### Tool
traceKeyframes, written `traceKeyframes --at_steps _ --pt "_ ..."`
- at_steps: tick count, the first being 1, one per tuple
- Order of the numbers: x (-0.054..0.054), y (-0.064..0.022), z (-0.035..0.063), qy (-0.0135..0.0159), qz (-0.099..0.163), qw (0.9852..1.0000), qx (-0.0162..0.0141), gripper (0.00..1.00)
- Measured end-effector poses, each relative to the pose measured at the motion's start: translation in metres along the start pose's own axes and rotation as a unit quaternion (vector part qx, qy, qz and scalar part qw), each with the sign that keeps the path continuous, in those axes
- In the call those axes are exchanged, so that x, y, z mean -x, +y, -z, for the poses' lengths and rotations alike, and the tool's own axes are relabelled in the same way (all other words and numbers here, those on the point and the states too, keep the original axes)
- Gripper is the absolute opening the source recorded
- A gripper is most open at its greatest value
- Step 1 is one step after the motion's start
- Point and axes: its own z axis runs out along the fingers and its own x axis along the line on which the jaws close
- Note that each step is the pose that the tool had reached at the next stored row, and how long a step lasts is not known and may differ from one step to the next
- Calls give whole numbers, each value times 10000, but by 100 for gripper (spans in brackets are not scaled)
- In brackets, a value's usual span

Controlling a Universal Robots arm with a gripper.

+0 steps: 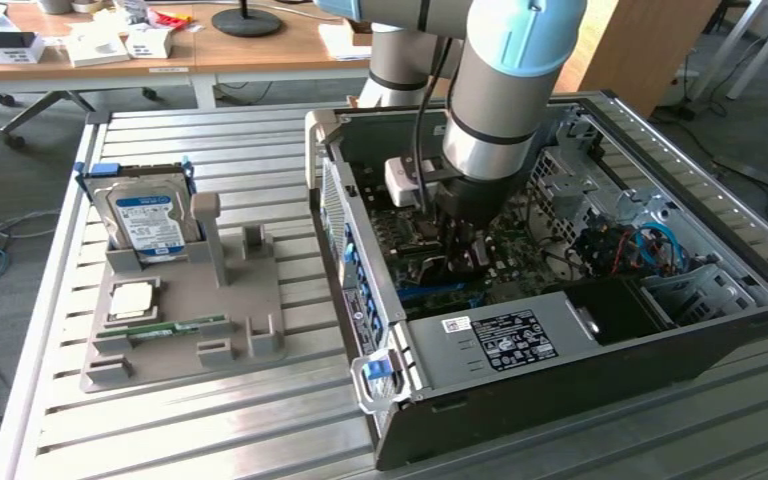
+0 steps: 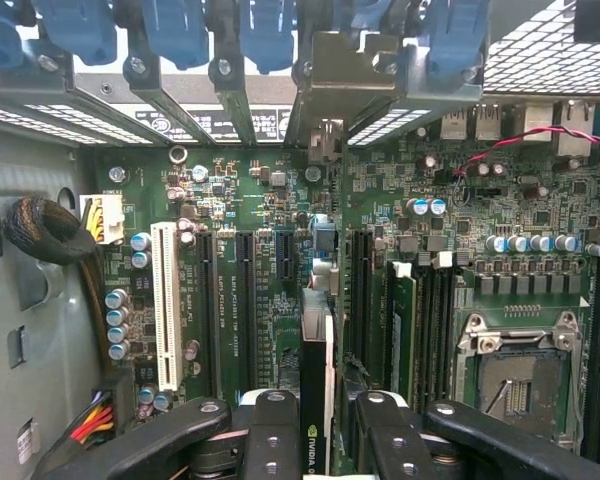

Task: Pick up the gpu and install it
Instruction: 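Insert the gpu into the slot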

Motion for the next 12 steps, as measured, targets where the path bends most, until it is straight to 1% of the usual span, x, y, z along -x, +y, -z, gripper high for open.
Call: traceKeyframes --at_steps 6,12 --pt "0 0 -11 -3 0 10000 -1 26" --pt "-1 1 -19 1 0 10000 0 26"
